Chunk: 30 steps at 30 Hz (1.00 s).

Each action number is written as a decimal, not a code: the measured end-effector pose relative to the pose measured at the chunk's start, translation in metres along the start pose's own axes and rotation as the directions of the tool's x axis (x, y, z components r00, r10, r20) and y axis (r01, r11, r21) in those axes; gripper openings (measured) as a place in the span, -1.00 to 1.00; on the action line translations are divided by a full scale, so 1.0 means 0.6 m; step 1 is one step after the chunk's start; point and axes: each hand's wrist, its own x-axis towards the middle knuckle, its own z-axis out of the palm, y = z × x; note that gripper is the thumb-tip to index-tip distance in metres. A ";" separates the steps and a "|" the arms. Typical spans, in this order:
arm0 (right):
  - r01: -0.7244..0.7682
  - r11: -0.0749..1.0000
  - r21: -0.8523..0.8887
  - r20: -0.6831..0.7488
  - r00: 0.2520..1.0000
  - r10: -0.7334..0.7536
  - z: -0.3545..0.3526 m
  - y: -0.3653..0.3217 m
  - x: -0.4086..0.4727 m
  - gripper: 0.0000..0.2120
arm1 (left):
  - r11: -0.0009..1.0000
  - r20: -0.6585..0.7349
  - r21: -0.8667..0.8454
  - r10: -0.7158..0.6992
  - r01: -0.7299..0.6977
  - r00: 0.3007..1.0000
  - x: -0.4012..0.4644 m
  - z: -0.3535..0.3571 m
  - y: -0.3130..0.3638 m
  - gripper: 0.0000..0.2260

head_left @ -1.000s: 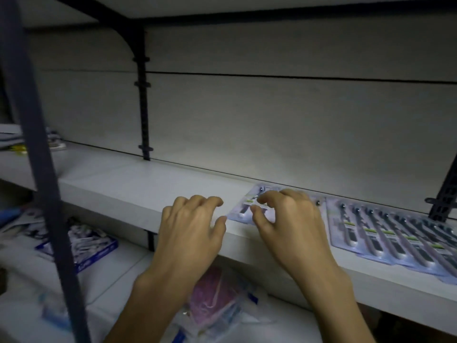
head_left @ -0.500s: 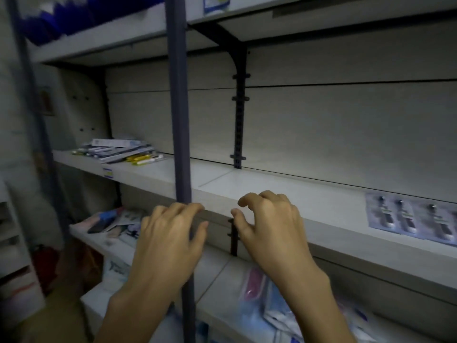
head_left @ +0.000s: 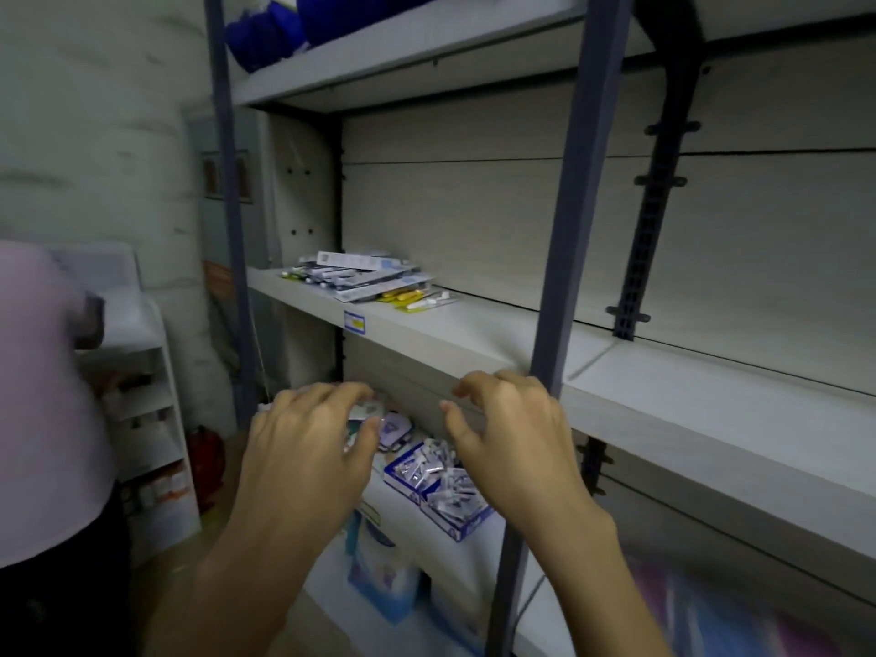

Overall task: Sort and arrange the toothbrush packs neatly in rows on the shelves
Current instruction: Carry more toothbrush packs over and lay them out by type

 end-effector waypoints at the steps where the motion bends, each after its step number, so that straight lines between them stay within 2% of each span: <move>1: 0.000 1.000 0.002 -0.001 1.000 0.000 0.019 -0.005 0.019 -0.69 | 1.000 -0.002 0.002 -0.005 0.005 1.000 0.014 0.009 -0.018 -0.79; 3: -0.010 1.000 0.010 0.004 1.000 0.010 0.056 -0.014 0.060 -0.70 | 1.000 -0.014 0.004 0.000 0.000 1.000 0.048 0.030 -0.053 -0.82; 11: -0.074 0.997 0.018 -0.013 0.997 0.074 0.180 -0.026 0.237 -0.69 | 0.999 0.041 0.036 0.039 -0.041 0.998 0.223 0.114 -0.173 -0.70; 19: -0.112 0.994 -0.019 0.011 0.994 0.112 0.288 -0.055 0.370 -0.70 | 0.997 0.032 0.030 0.072 -0.073 0.997 0.347 0.195 -0.294 -0.77; 30: -0.295 0.950 -0.105 -0.129 0.951 0.281 0.429 -0.128 0.524 -0.73 | 0.977 0.098 -0.144 0.173 -0.158 0.980 0.513 0.259 -0.454 -0.70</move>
